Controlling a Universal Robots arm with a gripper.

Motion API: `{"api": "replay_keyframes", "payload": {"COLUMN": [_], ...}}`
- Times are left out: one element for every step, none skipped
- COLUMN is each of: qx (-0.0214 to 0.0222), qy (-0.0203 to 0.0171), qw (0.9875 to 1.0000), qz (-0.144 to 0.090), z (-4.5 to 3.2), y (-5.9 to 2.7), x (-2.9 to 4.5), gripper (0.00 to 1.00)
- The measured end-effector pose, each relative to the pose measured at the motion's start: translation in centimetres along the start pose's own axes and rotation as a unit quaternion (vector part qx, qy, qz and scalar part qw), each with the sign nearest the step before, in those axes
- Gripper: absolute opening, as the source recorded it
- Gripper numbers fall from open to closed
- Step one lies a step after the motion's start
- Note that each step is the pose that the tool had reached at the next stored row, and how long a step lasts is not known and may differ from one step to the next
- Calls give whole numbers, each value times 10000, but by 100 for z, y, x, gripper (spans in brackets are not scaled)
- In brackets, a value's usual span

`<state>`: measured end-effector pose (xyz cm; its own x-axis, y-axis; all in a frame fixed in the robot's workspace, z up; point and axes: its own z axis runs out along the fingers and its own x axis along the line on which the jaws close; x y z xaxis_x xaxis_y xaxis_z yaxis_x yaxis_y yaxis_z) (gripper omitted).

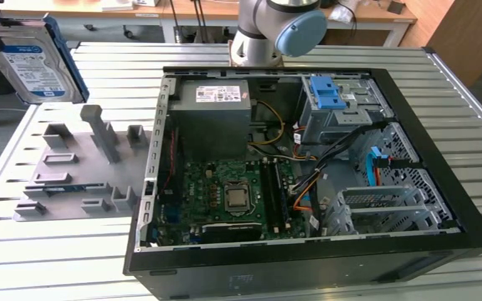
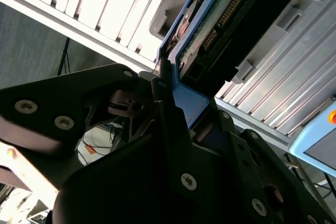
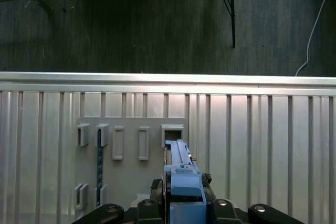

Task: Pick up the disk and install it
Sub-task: 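Pick up the disk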

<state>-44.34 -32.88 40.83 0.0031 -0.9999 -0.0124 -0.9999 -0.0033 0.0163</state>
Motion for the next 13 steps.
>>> {"api": "replay_keyframes", "payload": {"qx": [0, 0, 0, 0, 0, 0, 0, 0, -1, 0, 0, 0, 0], "qy": [0, 0, 0, 0, 0, 0, 0, 0, 0, 0, 0, 0, 0], "qw": [10000, 10000, 10000, 10000, 10000, 10000, 10000, 10000, 10000, 10000, 10000, 10000, 10000], "qz": [0, 0, 0, 0, 0, 0, 0, 0, 0, 0, 0, 0, 0], "z": [-5, -12, -20, -28, -37, -45, -54, -64, -74, -83, -91, -100, -108], "y": [0, 0, 0, 0, 0, 1, 1, 1, 1, 1, 2, 2, 2], "x": [0, 0, 0, 0, -1, -1, -1, -1, -1, -1, -1, -1, -1], "gripper": [36, 36, 36, 36, 36, 36, 36, 36, 36, 36, 36, 36, 36]}}
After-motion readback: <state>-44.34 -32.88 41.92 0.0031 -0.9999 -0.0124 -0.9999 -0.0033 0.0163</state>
